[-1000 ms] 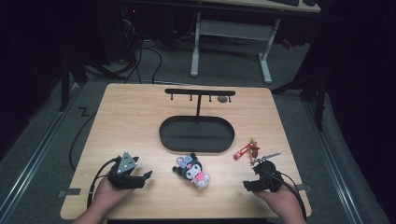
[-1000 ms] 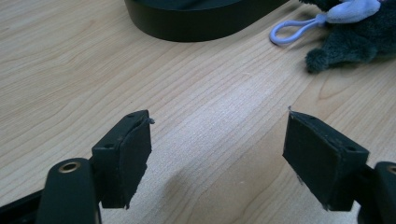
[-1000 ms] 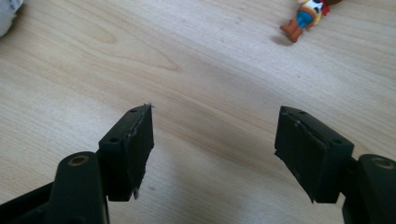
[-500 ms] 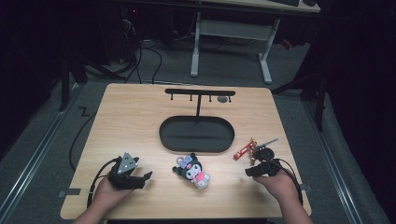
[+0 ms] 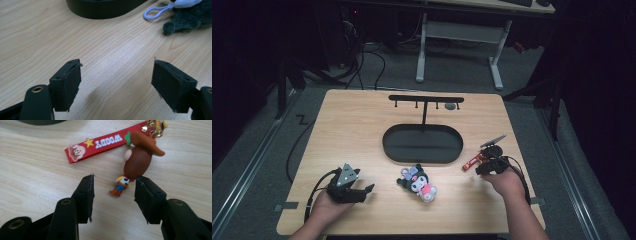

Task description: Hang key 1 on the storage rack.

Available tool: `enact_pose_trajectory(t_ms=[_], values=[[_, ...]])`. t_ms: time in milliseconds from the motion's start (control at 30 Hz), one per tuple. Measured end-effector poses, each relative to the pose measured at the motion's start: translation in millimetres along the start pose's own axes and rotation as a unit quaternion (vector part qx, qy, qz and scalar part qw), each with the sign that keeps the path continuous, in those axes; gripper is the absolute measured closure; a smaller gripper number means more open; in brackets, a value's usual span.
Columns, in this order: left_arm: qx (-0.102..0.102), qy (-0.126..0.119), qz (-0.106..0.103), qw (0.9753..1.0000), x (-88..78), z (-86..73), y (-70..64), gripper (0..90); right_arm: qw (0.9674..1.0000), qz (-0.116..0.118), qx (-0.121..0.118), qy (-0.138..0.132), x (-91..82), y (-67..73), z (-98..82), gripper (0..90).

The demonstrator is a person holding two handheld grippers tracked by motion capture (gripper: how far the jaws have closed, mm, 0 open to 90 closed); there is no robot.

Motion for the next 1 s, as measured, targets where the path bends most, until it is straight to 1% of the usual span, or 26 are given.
enact_pose_trajectory(t_ms=[67,133,200,233,267,300,367,467,533,567,700,767,800,867,933,967,1000], values=[[0.0,0.0,-0.001,1.0,0.0,0.0,0.0,24.2,1.0,-0.007,0.004,0.001,0.7,-3.0,3.8,52.4],[0.0,0.001,-0.001,1.0,0.0,-0.1,-0.1,24.2,0.9999,-0.005,0.011,-0.004,1.3,-5.5,7.4,55.0],[0.0,0.0,-0.002,1.0,0.0,-0.1,-0.1,24.2,0.9998,-0.01,0.014,0.005,3.2,-7.8,9.6,56.4],[0.0,0.0,-0.002,1.0,0.0,-0.1,-0.1,24.2,0.9999,-0.007,0.015,0.002,5.2,-7.6,11.2,57.4],[0.0,0.001,-0.002,1.0,0.0,-0.2,-0.2,24.2,0.9998,-0.009,0.015,0.006,5.9,-7.4,11.8,57.4],[0.0,0.0,-0.003,1.0,0.1,-0.2,-0.2,24.2,0.9998,-0.017,0.01,0.007,7.6,-7.7,13.2,57.4],[0.0,0.0,-0.003,1.0,0.3,-0.3,-0.3,24.3,0.9997,-0.018,0.013,0.005,9.0,-8.3,16.1,58.0],[0.0,0.0,-0.005,1.0,0.3,-0.3,-0.5,24.4,0.9995,-0.027,0.014,0.011,10.6,-10.4,18.0,58.1],[0.0,0.0,-0.005,1.0,0.3,-0.3,-0.5,24.4,0.9994,-0.028,0.016,0.011,11.8,-10.4,19.0,58.3],[0.0,0.001,-0.006,1.0,0.1,-0.4,-0.5,24.4,0.9992,-0.033,0.015,0.015,13.7,-11.2,20.2,59.2],[0.0,0.0,-0.005,1.0,-0.2,-0.3,-0.2,24.5,0.9987,-0.042,0.014,0.026,19.0,-12.6,21.8,59.5],[0.0,0.0,-0.005,1.0,-0.4,-0.3,0.0,24.5,0.9987,-0.042,0.015,0.023,21.1,-12.4,22.6,59.2],[0.0,0.0,-0.005,1.0,-0.4,-0.4,0.1,24.5,0.9983,-0.046,0.018,0.03,23.5,-13.0,23.9,59.1],[0.0,0.0,-0.006,1.0,-0.6,-0.6,0.3,24.5,0.9984,-0.046,0.019,0.028,26.2,-13.6,24.9,58.9],[-0.001,0.0,-0.006,1.0,-0.9,-0.6,0.6,24.5,0.9982,-0.045,0.022,0.033,27.4,-14.5,25.5,58.6],[-0.001,0.0,-0.007,1.0,-0.9,-0.7,0.8,24.5,0.9983,-0.043,0.025,0.031,28.5,-14.6,25.9,58.3],[-0.001,0.0,-0.007,1.0,-1.0,-0.7,0.8,24.6,0.9982,-0.043,0.023,0.034,29.2,-15.1,26.0,57.9]])
Point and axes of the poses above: each handheld gripper's, and its own axes: x roughly forward along the jaws, z roughly out of its top, y roughly to its left, the point moved 6 cm from there along x, roughly forward along the jaws, and after that the axes turned 2 degrees about x, right-handed, at the moved point
